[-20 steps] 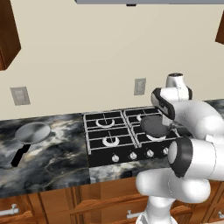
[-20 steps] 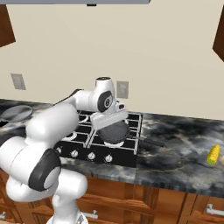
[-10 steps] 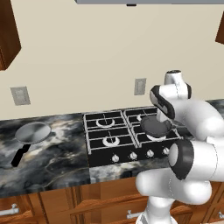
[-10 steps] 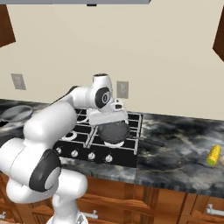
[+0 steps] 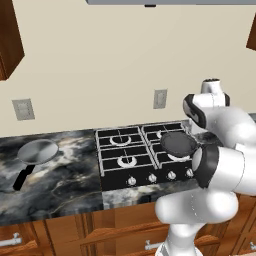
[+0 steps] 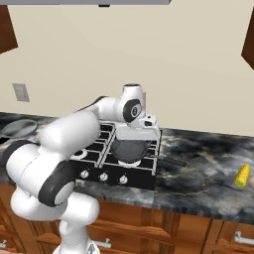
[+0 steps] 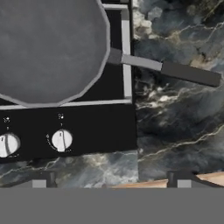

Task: Place both pans onto different burners. Then place the corn and the chicken drumstick on different pans.

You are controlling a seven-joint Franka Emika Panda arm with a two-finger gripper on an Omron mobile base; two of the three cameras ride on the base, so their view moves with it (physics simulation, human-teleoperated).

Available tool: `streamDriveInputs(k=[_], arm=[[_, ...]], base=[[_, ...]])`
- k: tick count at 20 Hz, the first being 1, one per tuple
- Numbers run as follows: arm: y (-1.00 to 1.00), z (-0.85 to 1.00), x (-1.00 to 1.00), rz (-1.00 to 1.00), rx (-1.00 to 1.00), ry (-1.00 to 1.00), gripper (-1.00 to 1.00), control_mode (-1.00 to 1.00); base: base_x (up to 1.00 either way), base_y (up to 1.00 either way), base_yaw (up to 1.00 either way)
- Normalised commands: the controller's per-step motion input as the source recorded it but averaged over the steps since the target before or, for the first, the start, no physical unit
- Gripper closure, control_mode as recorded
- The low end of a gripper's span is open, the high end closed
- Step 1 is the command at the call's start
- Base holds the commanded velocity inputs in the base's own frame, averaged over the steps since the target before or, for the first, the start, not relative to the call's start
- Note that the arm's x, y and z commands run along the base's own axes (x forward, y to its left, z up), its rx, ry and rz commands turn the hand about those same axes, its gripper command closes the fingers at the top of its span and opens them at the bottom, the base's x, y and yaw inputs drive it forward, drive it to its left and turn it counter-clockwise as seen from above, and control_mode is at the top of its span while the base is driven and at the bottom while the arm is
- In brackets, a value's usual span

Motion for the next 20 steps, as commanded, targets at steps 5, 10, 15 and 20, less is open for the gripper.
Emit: streamDriveInputs(k=[5, 10, 15, 20], arm=[[-0.63, 0.0, 0.23, -0.21, 0.0, -0.08, -1.0, -1.0], [-0.65, 0.0, 0.2, -0.18, 0.0, -0.11, -1.0, -1.0], [-0.72, 0.0, 0.1, -0.13, 0.0, -0.05, -1.0, -1.0], [-0.68, 0.0, 0.08, -0.09, 0.0, 0.0, -1.0, -1.0]], base=[[0.0, 0.0, 0.0], [0.0, 0.0, 0.0], [0.0, 0.0, 0.0], [0.0, 0.0, 0.0]])
